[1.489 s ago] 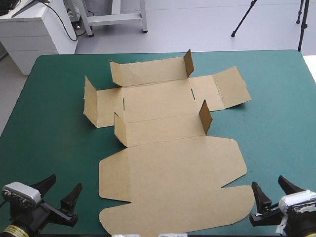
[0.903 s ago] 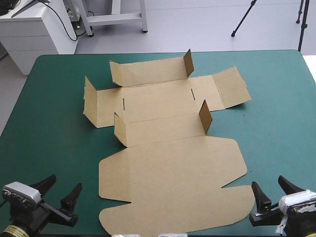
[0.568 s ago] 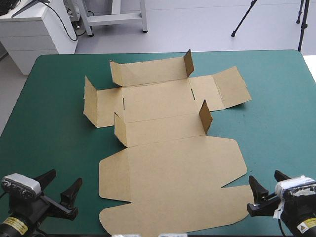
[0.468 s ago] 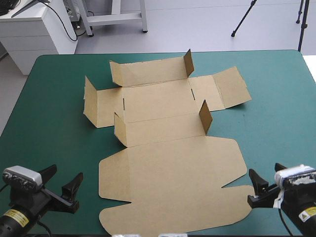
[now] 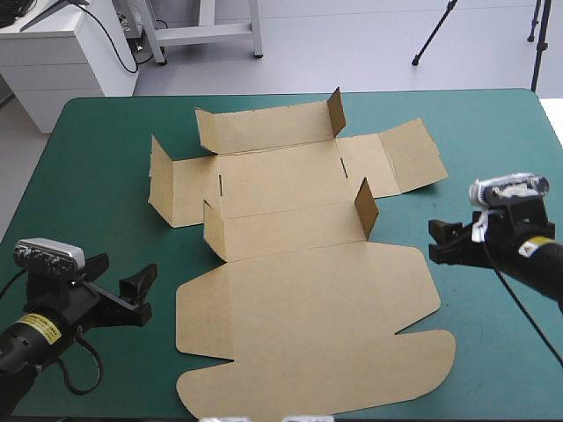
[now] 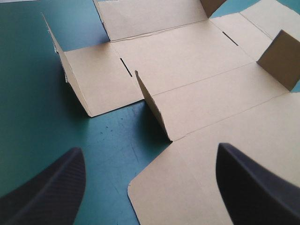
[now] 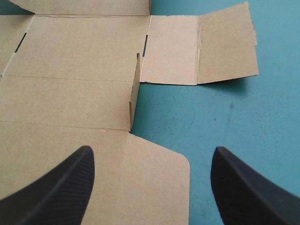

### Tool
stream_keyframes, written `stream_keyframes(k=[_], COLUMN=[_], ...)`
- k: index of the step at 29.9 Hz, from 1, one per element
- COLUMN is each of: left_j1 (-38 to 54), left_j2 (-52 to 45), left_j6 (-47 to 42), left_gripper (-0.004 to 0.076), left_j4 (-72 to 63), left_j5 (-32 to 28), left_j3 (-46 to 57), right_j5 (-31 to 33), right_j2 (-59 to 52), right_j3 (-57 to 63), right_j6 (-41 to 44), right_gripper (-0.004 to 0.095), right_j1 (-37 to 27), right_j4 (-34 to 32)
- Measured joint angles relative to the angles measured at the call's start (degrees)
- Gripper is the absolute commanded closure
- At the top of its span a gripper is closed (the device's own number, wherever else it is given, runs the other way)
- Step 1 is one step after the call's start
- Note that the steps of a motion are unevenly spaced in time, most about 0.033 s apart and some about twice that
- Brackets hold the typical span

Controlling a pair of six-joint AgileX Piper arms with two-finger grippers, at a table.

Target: Fold the box

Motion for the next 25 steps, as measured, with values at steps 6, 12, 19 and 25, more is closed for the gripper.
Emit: stream_keyframes(k=[6,12,19,25], left_j1=[0.0,0.0,0.0,0.0], left_j2=[2.2,2.3,2.3,2.3], left_j6=[-0.2,-0.5,-0.7,-0.9], left_gripper=[0.0178,0.0178,0.0178,0.0178], left_j4=[0.0,0.3,0.4,0.4], left_j5=[-0.1,-0.1,0.6,1.8], left_j3=[-0.9,-0.9,-0.9,-0.9], right_j5=[7.5,9.1,13.0,14.6], right_j2=[15.9,28.1,41.0,49.1], right_j3=[-12.4,-21.9,-30.9,-36.0], right_j6=[0.0,4.2,9.3,10.2], right_gripper=[0.0268,0.0268,0.0268,0.0268], right_j1=[1.8,9.3,14.5,14.7], right_j4=[0.5,-3.6,-9.5,-10.3])
